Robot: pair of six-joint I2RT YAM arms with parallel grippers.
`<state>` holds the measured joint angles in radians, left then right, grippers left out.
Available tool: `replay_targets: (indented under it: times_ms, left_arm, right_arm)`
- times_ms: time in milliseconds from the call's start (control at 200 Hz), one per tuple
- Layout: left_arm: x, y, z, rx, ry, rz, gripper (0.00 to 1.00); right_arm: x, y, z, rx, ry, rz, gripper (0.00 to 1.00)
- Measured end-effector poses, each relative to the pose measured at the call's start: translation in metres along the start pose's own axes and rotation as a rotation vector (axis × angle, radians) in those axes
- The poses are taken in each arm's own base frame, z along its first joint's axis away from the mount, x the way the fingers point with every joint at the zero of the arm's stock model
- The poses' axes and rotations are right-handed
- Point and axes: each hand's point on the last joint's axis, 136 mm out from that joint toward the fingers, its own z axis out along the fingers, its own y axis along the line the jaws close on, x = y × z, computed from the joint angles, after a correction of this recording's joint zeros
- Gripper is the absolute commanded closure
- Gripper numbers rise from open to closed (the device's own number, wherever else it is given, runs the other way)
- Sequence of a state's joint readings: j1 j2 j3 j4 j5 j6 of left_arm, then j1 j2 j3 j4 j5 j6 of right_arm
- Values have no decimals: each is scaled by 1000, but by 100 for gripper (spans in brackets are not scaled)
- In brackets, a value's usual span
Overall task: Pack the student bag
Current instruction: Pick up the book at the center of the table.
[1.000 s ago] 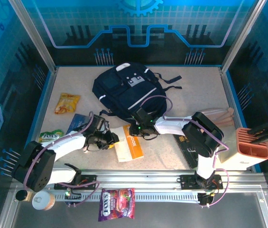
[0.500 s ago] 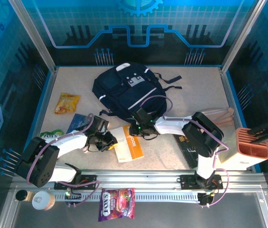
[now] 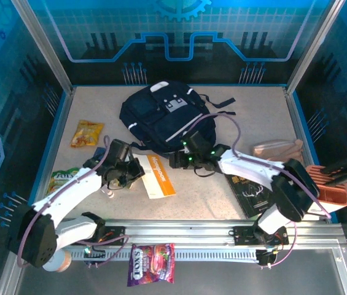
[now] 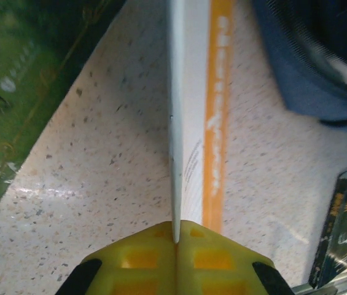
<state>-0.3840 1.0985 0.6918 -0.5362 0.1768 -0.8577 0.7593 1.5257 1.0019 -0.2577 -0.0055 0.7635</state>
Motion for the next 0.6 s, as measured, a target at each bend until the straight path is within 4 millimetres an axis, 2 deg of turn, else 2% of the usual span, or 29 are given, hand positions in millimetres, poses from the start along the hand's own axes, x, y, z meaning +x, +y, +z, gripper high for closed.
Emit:
replay_targets:
  times_ms: [170, 345, 420, 525, 595]
  left_arm:
    - [-32, -29, -38, 56, -148, 13, 100]
    - [-73, -63, -67, 185, -314, -42, 100]
    - [-90, -78, -78, 253, -377, -76, 100]
    - [-110, -104, -91, 354, -436, -114, 100]
    - [-121, -119, -96, 419, -466, -147, 100]
  right_arm:
    - [-43, -11, -37, -90, -135, 81, 19]
    - [-57, -19, -49, -257, -204, 200, 11]
    - [-66, -10, -54, -336, -223, 255, 9]
    - [-82, 12, -63, -474, -245, 333, 8]
    - [-90, 21, -61, -544, -237, 407, 7]
